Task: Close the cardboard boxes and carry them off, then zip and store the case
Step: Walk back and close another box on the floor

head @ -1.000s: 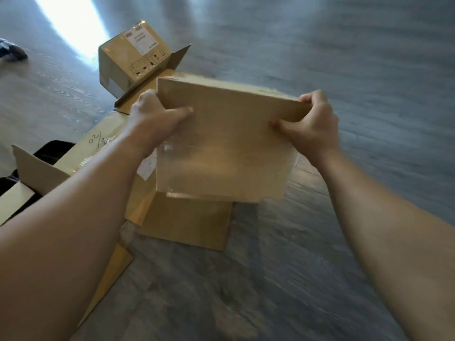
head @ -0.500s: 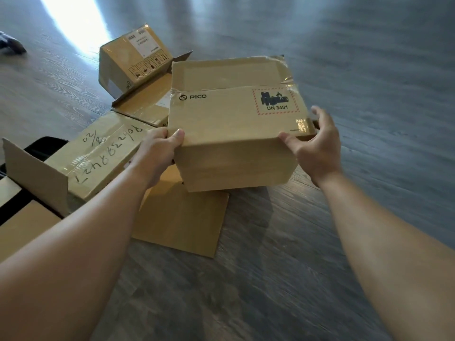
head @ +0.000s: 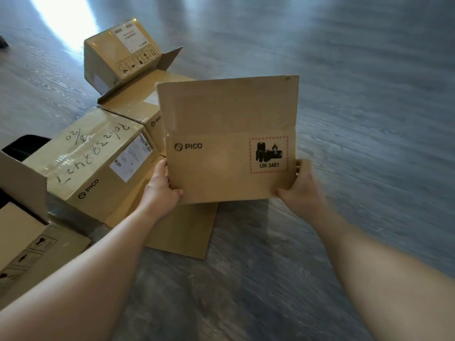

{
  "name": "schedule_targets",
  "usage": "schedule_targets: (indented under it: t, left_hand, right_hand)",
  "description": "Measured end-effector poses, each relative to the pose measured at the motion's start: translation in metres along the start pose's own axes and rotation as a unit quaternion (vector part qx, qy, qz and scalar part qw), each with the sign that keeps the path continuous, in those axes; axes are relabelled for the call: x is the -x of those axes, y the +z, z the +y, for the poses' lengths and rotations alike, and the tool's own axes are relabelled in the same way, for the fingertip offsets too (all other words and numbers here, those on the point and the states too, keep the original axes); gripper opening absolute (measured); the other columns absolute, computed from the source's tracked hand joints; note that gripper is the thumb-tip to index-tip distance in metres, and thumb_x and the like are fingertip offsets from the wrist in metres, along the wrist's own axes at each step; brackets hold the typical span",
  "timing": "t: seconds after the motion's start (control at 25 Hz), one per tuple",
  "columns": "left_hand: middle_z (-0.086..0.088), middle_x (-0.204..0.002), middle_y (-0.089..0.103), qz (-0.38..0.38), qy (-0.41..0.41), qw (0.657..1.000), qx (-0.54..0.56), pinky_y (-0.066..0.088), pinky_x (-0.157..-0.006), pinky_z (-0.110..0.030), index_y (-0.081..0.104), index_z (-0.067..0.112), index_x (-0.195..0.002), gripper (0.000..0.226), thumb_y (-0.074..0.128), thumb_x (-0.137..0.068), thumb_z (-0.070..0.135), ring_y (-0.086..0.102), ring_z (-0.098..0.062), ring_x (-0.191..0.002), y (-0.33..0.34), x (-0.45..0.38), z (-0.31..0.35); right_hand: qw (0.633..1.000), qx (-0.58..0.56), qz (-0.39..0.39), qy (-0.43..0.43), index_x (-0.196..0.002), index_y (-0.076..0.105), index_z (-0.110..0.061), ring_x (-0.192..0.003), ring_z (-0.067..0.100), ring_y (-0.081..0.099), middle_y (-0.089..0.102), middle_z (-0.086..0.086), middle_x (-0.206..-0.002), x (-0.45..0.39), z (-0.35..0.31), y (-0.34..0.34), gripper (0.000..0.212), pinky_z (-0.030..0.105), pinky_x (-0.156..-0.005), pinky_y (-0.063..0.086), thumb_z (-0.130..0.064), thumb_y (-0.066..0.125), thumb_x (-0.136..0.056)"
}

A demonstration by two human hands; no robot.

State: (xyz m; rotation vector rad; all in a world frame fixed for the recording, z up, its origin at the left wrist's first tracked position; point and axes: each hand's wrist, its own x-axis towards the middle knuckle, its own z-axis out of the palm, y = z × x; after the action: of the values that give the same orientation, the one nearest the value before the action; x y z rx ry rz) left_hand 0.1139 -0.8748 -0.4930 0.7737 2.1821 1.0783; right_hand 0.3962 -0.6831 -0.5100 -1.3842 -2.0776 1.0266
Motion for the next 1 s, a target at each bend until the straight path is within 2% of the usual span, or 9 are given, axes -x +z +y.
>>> schedule_targets:
  t: [0.24, 0.36, 0.44, 0.52, 0.6, 0.68, 0.76, 0.88, 1.0]
  left_hand:
    - [0.005, -0.098, 0.074, -0.013, -0.048, 0.999, 0.002, 0.061, -0.076, -0.042, 0.07, 0.043, -0.106, 0.05, 0.071, -0.078, 0.001, 0.071, -0.019, -0.089, -0.007, 0.007, -0.02]
    - [-0.001, -0.077, 0.073, -0.016, -0.058, 0.998, 0.036, 0.058, -0.059, -0.034, 0.076, 0.049, -0.084, 0.051, 0.076, -0.078, -0.002, 0.071, -0.021, -0.067, -0.011, 0.013, -0.025]
    - [0.001, -0.071, 0.073, -0.026, -0.081, 0.993, 0.086, 0.06, -0.061, -0.037, 0.079, 0.037, -0.094, 0.047, 0.072, -0.08, -0.008, 0.069, -0.021, -0.066, -0.012, 0.014, -0.026]
    - [-0.009, -0.084, 0.077, -0.034, -0.137, 0.977, 0.159, 0.061, -0.066, -0.039, 0.073, 0.011, -0.113, 0.033, 0.064, -0.087, -0.007, 0.074, -0.028, -0.077, -0.015, 0.011, -0.026]
    - [-0.026, -0.102, 0.072, -0.052, -0.199, 0.949, 0.24, 0.06, -0.07, -0.042, 0.067, -0.006, -0.117, 0.036, 0.062, -0.09, 0.017, 0.072, -0.04, -0.092, -0.022, 0.011, -0.025]
    - [-0.03, -0.108, 0.069, -0.102, -0.228, 0.933, 0.259, 0.059, -0.072, -0.044, 0.067, -0.009, -0.114, 0.076, 0.066, -0.079, 0.059, 0.069, -0.045, -0.099, -0.025, 0.01, -0.023]
    - [-0.023, -0.11, 0.071, -0.163, -0.224, 0.933, 0.229, 0.059, -0.076, -0.045, 0.068, 0.0, -0.115, 0.095, 0.068, -0.063, 0.08, 0.069, -0.041, -0.1, -0.024, 0.008, -0.019]
    - [-0.006, -0.11, 0.074, -0.202, -0.178, 0.959, 0.085, 0.057, -0.084, -0.04, 0.067, 0.016, -0.12, 0.073, 0.087, -0.063, 0.057, 0.071, -0.024, -0.099, -0.015, 0.01, -0.011]
    - [0.004, -0.126, 0.06, -0.101, -0.115, 0.983, -0.1, 0.052, -0.088, -0.036, 0.05, 0.023, -0.134, 0.077, 0.088, -0.069, 0.037, 0.058, -0.02, -0.113, 0.003, 0.009, -0.004]
  right_hand:
    - [0.983, -0.115, -0.077, 0.121, -0.096, 0.071, -0.02, -0.099, 0.02, 0.07, 0.073, -0.002, -0.102, 0.007, 0.025, -0.016, 0.027, 0.041, -0.082, 0.062, 0.001, 0.078, -0.08]
    - [0.942, -0.245, -0.092, 0.211, -0.103, 0.075, -0.01, -0.102, 0.028, 0.073, 0.078, 0.004, -0.103, 0.004, 0.025, -0.028, 0.032, 0.049, -0.083, 0.062, 0.011, 0.057, -0.088]
    - [0.914, -0.315, -0.1, 0.234, -0.111, 0.072, -0.006, -0.102, 0.032, 0.073, 0.077, 0.01, -0.107, 0.0, 0.019, -0.034, 0.028, 0.054, -0.085, 0.059, -0.003, 0.05, -0.095]
    - [0.901, -0.325, -0.156, 0.243, -0.116, 0.072, -0.011, -0.1, 0.032, 0.074, 0.076, 0.012, -0.11, -0.003, 0.015, -0.038, 0.043, 0.056, -0.088, 0.057, -0.043, 0.049, -0.1]
    - [0.905, -0.282, -0.218, 0.233, -0.117, 0.073, -0.021, -0.102, 0.03, 0.073, 0.075, 0.01, -0.11, -0.007, 0.014, -0.038, 0.059, 0.056, -0.089, 0.056, -0.068, 0.048, -0.092]
    - [0.909, -0.269, -0.242, 0.206, -0.118, 0.071, -0.02, -0.109, 0.032, 0.07, 0.074, 0.012, -0.112, -0.005, 0.015, -0.033, 0.046, 0.054, -0.087, 0.058, -0.056, 0.052, -0.096]
    - [0.912, -0.271, -0.243, 0.191, -0.126, 0.064, -0.011, -0.109, 0.031, 0.07, 0.074, 0.013, -0.113, 0.001, 0.018, -0.025, 0.043, 0.041, -0.08, 0.062, -0.038, 0.069, -0.093]
    - [0.961, -0.124, -0.211, 0.13, -0.128, 0.063, -0.009, -0.1, 0.019, 0.071, 0.074, 0.002, -0.111, 0.006, 0.021, -0.015, 0.067, 0.039, -0.089, 0.059, -0.03, 0.091, -0.07]
    - [0.985, 0.007, -0.166, 0.057, -0.138, 0.054, -0.021, -0.116, 0.019, 0.061, 0.065, -0.003, -0.126, 0.006, 0.008, -0.012, 0.084, 0.042, -0.099, 0.052, -0.038, 0.094, -0.066]
